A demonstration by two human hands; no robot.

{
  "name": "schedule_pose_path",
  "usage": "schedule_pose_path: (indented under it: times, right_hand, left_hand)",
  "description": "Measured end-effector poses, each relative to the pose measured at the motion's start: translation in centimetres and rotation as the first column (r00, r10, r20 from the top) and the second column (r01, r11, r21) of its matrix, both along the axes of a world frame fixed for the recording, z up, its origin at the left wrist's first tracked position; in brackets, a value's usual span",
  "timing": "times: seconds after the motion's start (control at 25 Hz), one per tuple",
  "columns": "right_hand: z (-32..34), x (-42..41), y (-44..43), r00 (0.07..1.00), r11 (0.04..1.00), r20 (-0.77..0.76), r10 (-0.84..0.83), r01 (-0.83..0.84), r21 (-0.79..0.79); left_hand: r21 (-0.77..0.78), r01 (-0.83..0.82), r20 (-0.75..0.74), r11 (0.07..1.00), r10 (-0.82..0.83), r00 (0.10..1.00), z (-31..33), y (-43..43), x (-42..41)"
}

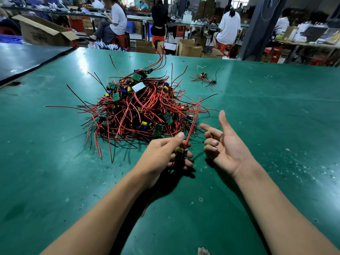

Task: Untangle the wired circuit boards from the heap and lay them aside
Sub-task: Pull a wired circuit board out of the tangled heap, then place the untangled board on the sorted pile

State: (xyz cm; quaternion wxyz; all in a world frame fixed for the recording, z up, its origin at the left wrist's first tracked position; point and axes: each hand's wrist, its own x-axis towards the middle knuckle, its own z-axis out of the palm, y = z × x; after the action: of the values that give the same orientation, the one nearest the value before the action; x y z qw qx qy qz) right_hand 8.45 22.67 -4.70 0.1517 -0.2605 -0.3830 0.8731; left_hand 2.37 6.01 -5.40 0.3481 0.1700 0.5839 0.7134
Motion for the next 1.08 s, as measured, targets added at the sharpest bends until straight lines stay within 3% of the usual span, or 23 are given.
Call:
schedule_pose_path:
  times: [0.16,0.24,0.36,0.44,0.52,0.64,0.72,0.84,0.92,1.0,1.08]
  right_hand:
    - [-0.4,-0.2,-0.8,0.995,0.974,0.024,-0.098,0.091,0.205]
    - [-0.6,-0.1,-1.3,0.987,0.892,0.035,-0.157,0.126,0.434]
    - [-1.0,0.2,-2.7,0.986,0.552,0.074,-0.147,0.019,0.834]
    - [-1.5,0.2,-3.8,0.986,0.306,0.103,-0.13,-0.059,0.95]
    - [-1.9,0.0,-4.4,0.984,0.187,0.104,-0.142,-0.077,0.979]
    - [-1.7,-0.1,-3.6,0.974,0.2,0.09,-0.207,-0.047,0.979]
    - [-1.4,0.2,-1.9,0.954,0.142,0.101,-0.283,-0.063,0.988]
    - [-1.0,1.1,1.3,0.858,0.043,0.274,-0.434,-0.284,0.958]
    - [-0.8,2.0,2.9,0.755,0.052,0.389,-0.527,-0.428,0.902]
    - [-0.5,2.7,3.6,0.687,0.059,0.44,-0.578,-0.503,0.862]
    - [-0.3,2.8,3.3,0.655,0.007,0.447,-0.61,-0.559,0.829]
  left_hand:
    - [0.022,-0.008,0.144,1.0,0.005,0.99,0.4,0.0,-0.2]
    - [0.028,0.009,0.143,1.0,-0.012,0.99,0.3,0.0,-0.3]
    - [0.054,0.051,0.126,0.997,-0.057,0.99,-0.2,0.2,-0.6]
    - [0.076,0.072,0.152,0.995,-0.083,0.985,-0.3,0.1,-0.7]
    - [0.067,0.111,0.133,0.992,-0.119,0.984,-0.5,0.3,-0.9]
    - [0.035,0.091,0.119,0.995,-0.095,0.988,-0.5,1.0,-1.0]
    - [0.008,0.031,0.077,0.999,-0.031,0.997,-0.7,1.1,-0.7]
    - [0.002,0.005,-0.007,1.0,-0.005,1.0,-0.9,0.6,-0.5]
    - [-0.016,0.016,-0.044,1.0,-0.017,0.999,-0.7,0.2,-0.3]
    - [-0.025,0.014,-0.059,1.0,-0.015,0.998,-0.4,0.2,-0.2]
    - [-0.025,0.01,-0.067,1.0,-0.012,0.998,-0.5,0.2,-0.1]
